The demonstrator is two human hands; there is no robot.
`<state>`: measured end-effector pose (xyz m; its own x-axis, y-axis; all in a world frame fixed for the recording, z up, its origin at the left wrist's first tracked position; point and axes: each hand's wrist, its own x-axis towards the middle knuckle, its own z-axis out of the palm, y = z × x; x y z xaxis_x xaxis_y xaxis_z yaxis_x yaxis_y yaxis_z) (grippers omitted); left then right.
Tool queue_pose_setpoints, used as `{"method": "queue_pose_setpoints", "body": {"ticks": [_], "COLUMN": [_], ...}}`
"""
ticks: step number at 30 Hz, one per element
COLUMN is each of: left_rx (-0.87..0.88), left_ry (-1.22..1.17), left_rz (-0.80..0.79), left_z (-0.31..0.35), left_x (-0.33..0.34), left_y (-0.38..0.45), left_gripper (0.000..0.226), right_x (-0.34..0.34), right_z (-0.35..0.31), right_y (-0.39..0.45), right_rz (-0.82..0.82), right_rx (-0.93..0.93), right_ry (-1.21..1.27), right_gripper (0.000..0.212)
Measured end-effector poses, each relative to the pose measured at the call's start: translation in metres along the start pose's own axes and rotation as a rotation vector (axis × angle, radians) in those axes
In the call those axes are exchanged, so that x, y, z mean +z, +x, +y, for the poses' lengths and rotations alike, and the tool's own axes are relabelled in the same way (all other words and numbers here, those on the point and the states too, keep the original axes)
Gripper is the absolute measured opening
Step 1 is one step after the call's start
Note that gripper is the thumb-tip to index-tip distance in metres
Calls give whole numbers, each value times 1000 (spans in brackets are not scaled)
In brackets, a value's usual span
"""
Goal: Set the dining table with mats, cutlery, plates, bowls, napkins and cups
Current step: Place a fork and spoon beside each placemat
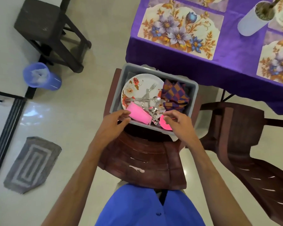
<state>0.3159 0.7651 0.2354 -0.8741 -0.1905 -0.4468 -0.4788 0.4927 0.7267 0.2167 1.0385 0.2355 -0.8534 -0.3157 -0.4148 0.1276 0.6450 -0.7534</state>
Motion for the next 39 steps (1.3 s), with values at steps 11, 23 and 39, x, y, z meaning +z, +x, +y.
{"method": "queue_pose_setpoints", "body": {"ticks": [11,23,39], "left_rx": [1,49,205], "left_ry": [40,78,207], "left_rz": [-7,-77,-354], "left_z": [13,-5,-66], "left_x": [5,-18,-135], "left_y": [-4,21,64], "left_gripper": [25,27,24], "right_x": [5,34,155], "right_z": [15,8,-63], "right_y": [3,-15,-62], "right_rz": [-1,138,455], "right_rx": [33,149,420], "right_ry": [75,244,439], "right_gripper": [16,15,9]}}
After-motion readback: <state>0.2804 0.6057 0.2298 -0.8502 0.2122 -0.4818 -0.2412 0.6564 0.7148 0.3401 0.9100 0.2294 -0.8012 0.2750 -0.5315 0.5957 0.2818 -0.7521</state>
